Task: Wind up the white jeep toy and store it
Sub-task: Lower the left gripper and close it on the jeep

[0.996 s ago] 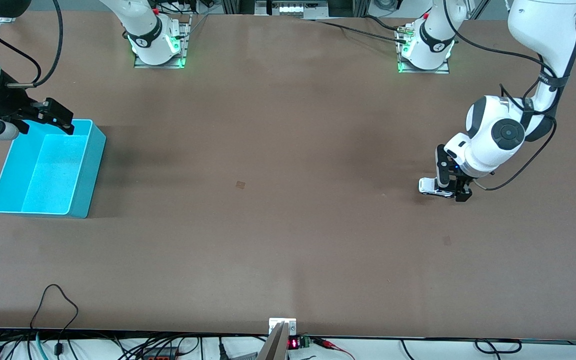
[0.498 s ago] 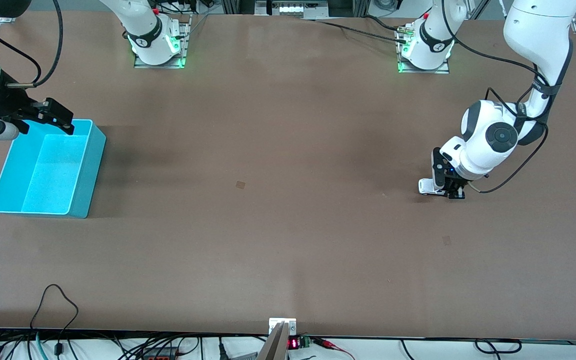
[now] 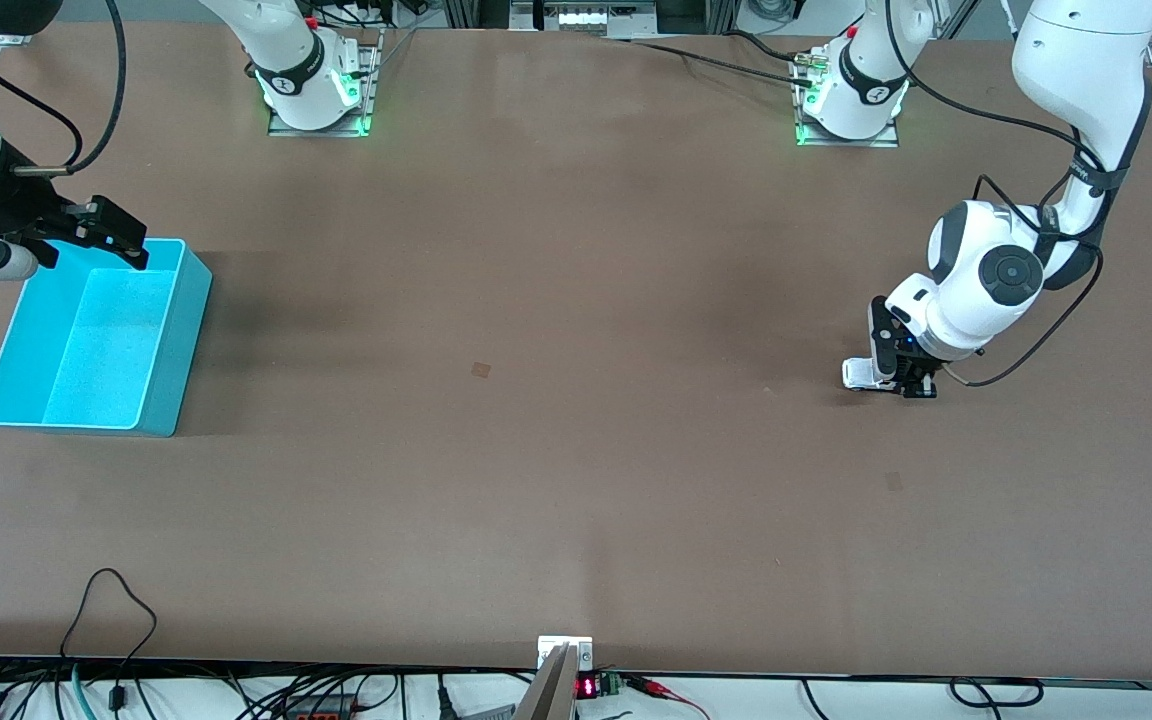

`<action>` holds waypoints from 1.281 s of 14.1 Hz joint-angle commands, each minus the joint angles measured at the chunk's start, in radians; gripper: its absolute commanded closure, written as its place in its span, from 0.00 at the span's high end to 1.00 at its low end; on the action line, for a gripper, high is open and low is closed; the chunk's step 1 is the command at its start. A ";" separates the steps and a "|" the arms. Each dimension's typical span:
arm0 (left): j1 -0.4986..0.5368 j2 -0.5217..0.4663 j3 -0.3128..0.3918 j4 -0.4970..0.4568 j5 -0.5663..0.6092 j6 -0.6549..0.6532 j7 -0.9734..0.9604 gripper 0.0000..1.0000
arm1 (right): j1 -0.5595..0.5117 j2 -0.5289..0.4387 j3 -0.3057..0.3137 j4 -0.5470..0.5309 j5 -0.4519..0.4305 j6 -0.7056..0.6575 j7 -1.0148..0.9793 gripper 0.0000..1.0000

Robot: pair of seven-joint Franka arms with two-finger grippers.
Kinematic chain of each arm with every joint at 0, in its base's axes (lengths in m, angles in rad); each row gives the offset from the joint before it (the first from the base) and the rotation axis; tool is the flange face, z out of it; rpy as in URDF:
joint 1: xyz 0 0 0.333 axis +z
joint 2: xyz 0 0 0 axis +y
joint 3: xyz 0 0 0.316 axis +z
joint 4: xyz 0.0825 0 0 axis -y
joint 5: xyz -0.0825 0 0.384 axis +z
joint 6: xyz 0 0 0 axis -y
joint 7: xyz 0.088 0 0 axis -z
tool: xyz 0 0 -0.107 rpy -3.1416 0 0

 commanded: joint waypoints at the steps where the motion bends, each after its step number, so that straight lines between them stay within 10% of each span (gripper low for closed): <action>1: 0.051 0.019 -0.003 0.009 0.019 -0.026 0.002 0.19 | 0.001 -0.012 0.001 -0.007 0.010 -0.004 0.011 1.00; 18: 0.330 0.123 -0.003 0.124 0.024 -0.044 0.322 0.21 | 0.001 -0.012 0.001 -0.007 0.010 -0.004 0.012 1.00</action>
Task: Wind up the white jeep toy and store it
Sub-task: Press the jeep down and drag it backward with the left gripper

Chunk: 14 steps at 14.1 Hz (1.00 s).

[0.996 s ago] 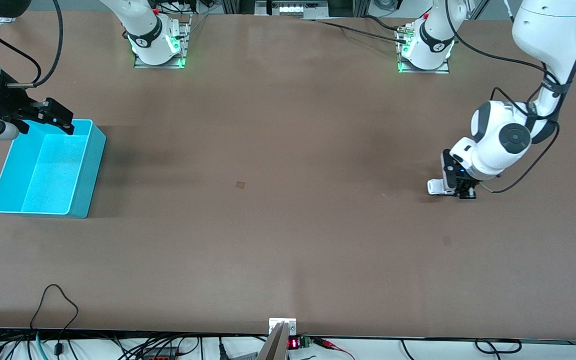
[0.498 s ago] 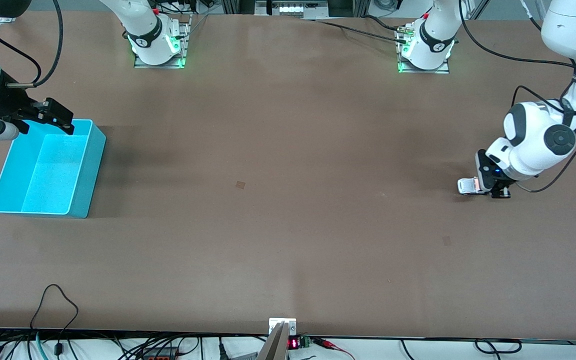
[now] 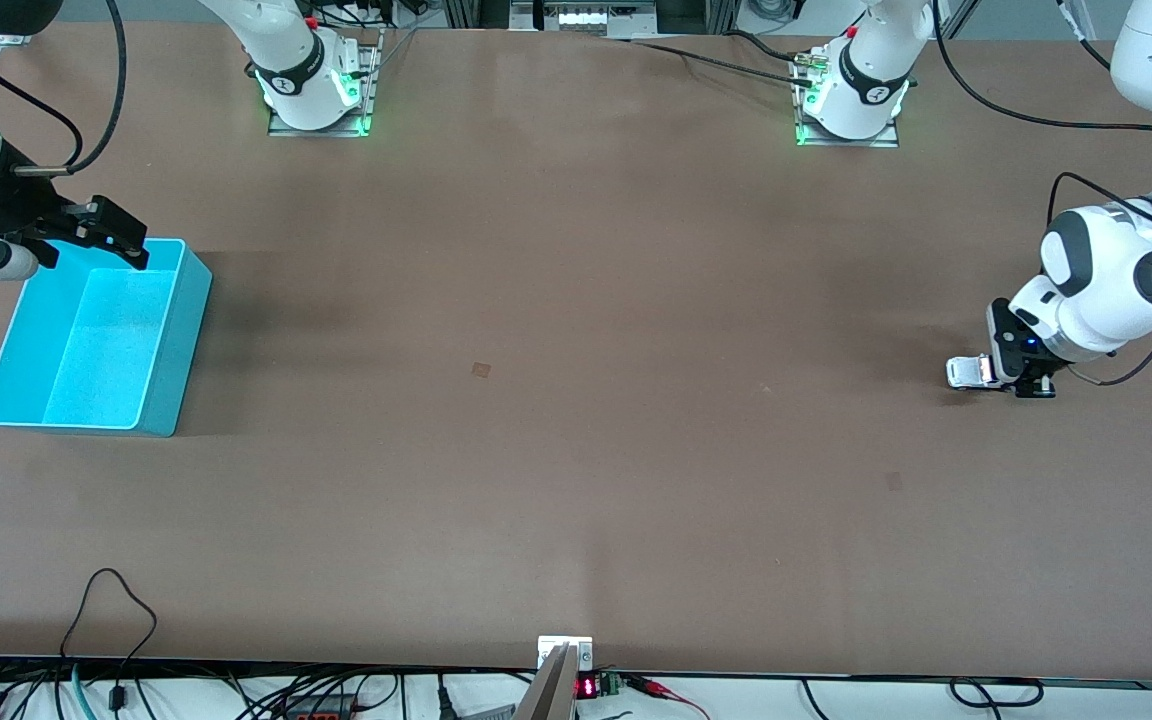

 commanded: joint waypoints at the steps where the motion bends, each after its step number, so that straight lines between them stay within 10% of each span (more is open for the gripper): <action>1: 0.017 0.067 -0.006 0.026 0.024 -0.008 0.017 0.23 | 0.001 -0.012 0.001 -0.007 0.010 -0.004 0.011 1.00; 2: 0.018 0.067 -0.006 0.026 0.024 -0.008 0.017 0.33 | 0.001 -0.012 0.001 -0.007 0.010 -0.004 0.012 1.00; 3: 0.020 0.065 -0.008 0.034 0.024 -0.009 0.014 0.84 | 0.001 -0.012 0.001 -0.007 0.010 -0.004 0.012 1.00; 4: 0.018 0.059 -0.008 0.045 0.024 -0.032 0.014 1.00 | 0.001 -0.012 0.001 -0.007 0.010 -0.004 0.012 1.00; 14: 0.003 0.045 -0.123 0.389 0.020 -0.587 -0.089 1.00 | 0.001 -0.012 0.001 -0.007 0.010 -0.004 0.012 1.00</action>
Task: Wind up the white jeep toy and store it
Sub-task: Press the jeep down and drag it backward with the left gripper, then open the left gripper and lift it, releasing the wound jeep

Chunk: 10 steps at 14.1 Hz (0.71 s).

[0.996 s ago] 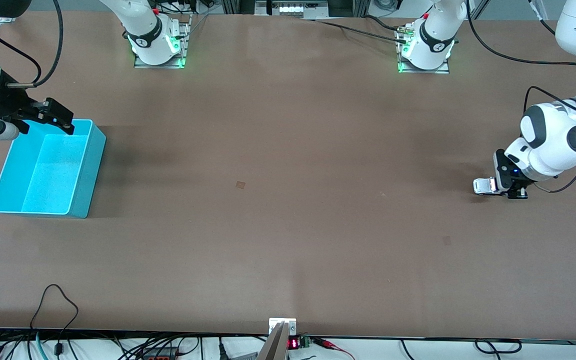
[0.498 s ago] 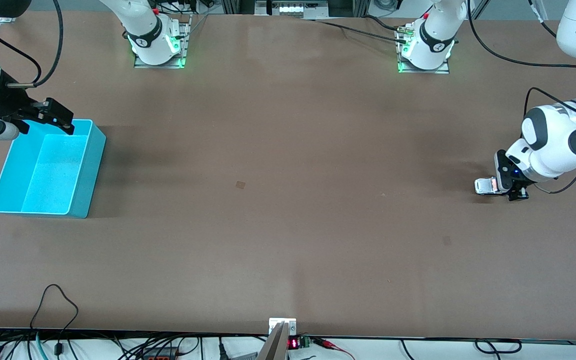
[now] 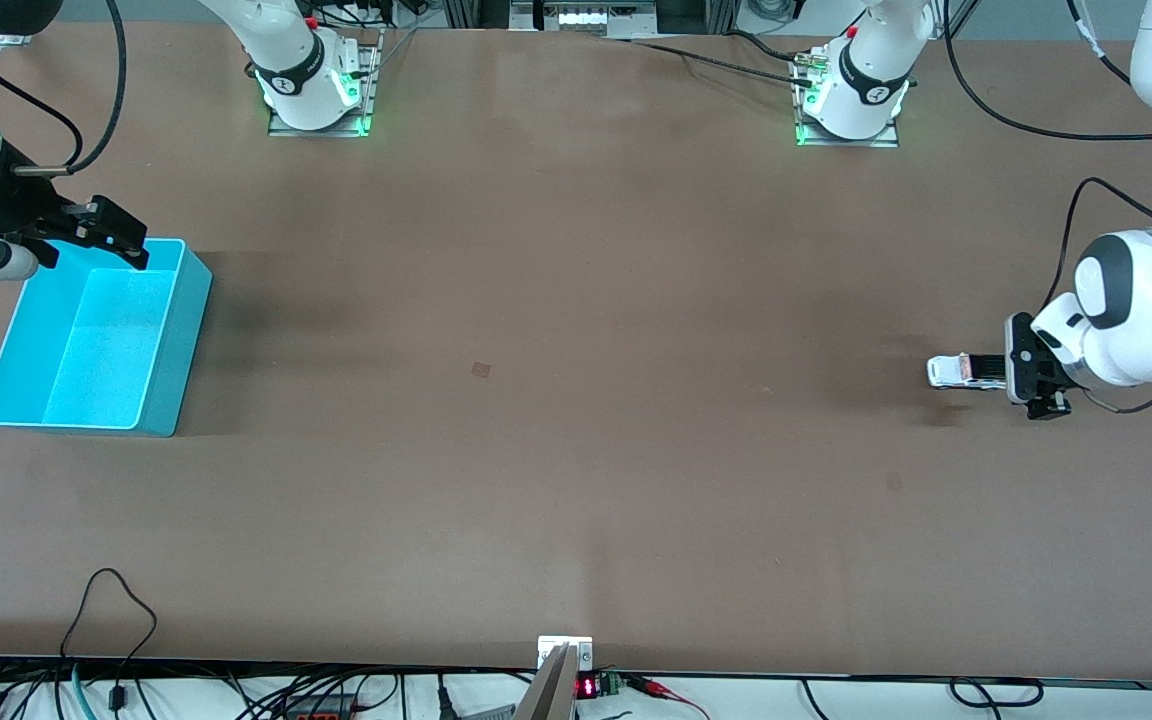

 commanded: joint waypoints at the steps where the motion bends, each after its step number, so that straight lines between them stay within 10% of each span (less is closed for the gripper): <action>1: 0.000 0.010 -0.044 0.134 0.019 -0.168 -0.098 1.00 | 0.001 -0.012 0.001 -0.007 0.010 -0.004 0.012 1.00; 10: -0.013 -0.031 -0.297 0.385 0.017 -0.645 -0.905 1.00 | 0.001 -0.012 0.001 -0.007 0.010 -0.004 0.012 1.00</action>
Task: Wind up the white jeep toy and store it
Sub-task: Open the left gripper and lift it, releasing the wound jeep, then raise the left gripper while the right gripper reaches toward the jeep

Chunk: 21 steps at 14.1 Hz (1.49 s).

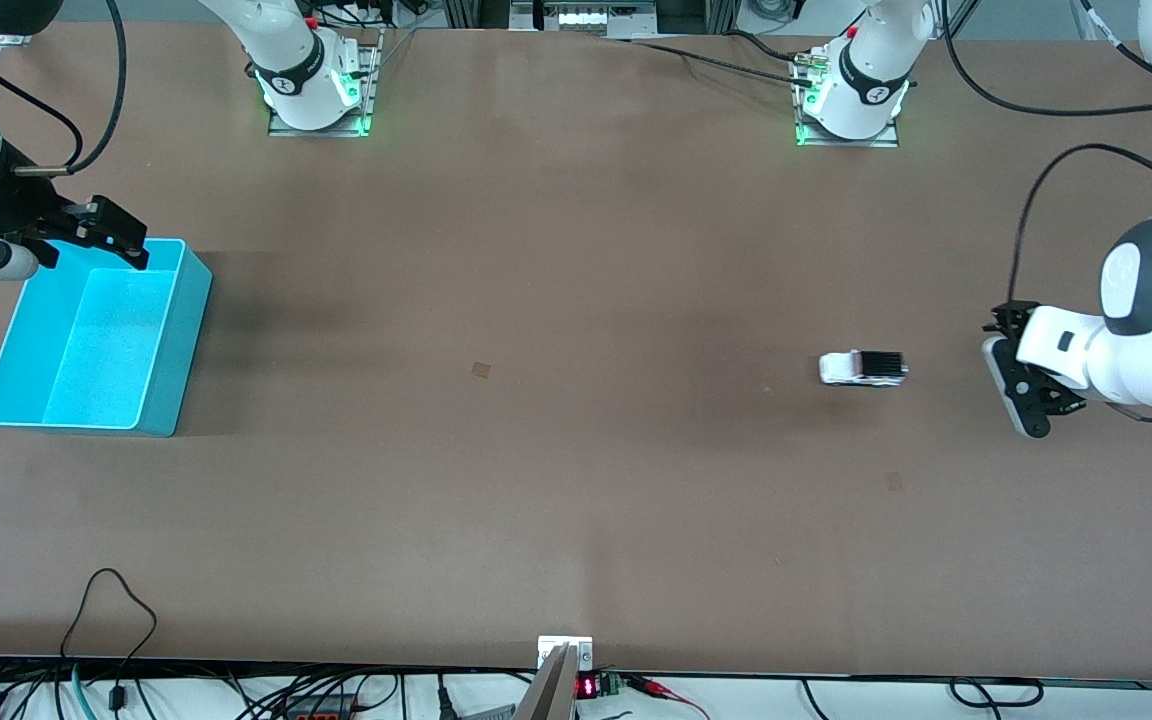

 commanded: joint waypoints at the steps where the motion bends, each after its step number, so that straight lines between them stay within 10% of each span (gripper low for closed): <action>1: 0.002 -0.012 -0.087 0.091 0.023 -0.125 -0.267 1.00 | 0.001 -0.012 0.003 -0.007 0.010 -0.004 0.012 1.00; 5: -0.028 -0.047 -0.135 0.182 0.014 -0.190 -0.561 1.00 | 0.001 -0.012 0.001 -0.007 0.010 -0.004 0.012 1.00; 14: -0.407 -0.347 0.364 0.001 -0.141 0.047 -0.909 1.00 | 0.001 -0.012 0.001 -0.007 0.010 -0.004 0.012 1.00; 21: -0.409 -0.512 0.411 -0.208 -0.177 0.115 -0.975 1.00 | 0.001 -0.012 0.001 -0.007 0.010 -0.005 0.012 1.00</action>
